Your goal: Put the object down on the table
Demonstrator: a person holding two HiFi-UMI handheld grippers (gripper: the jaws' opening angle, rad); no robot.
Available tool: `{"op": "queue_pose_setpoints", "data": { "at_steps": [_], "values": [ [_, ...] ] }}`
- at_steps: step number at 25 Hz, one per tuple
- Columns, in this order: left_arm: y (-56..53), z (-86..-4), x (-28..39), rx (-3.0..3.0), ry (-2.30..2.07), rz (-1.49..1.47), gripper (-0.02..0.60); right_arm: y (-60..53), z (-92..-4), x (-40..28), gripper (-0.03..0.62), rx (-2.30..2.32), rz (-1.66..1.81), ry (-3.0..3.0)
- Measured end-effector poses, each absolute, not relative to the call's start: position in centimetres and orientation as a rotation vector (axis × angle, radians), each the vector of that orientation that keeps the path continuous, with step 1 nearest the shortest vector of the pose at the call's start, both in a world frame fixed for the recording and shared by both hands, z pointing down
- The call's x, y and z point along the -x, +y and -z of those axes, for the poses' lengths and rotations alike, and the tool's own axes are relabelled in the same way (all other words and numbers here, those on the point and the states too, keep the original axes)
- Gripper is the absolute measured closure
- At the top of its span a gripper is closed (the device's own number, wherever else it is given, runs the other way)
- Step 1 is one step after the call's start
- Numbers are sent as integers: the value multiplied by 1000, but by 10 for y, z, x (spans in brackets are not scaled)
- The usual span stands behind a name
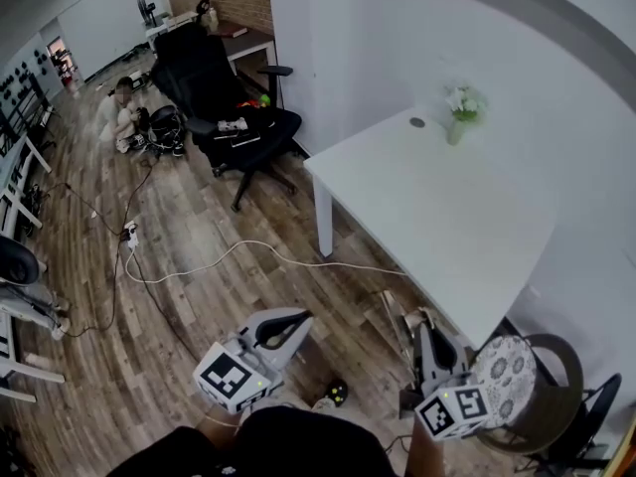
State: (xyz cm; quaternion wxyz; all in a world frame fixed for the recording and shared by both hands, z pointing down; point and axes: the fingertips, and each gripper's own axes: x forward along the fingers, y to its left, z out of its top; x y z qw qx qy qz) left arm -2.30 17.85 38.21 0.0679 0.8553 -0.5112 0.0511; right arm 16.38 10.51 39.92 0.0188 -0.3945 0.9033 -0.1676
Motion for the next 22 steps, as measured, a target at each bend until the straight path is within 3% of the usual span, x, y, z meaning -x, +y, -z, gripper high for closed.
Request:
{"op": "queue_pose_setpoints", "data": {
  "at_steps": [22],
  "values": [
    [104, -385, 51, -2581, -1572, -107, 583, 31, -403, -139, 568, 1216, 472, 2825]
  ]
}}
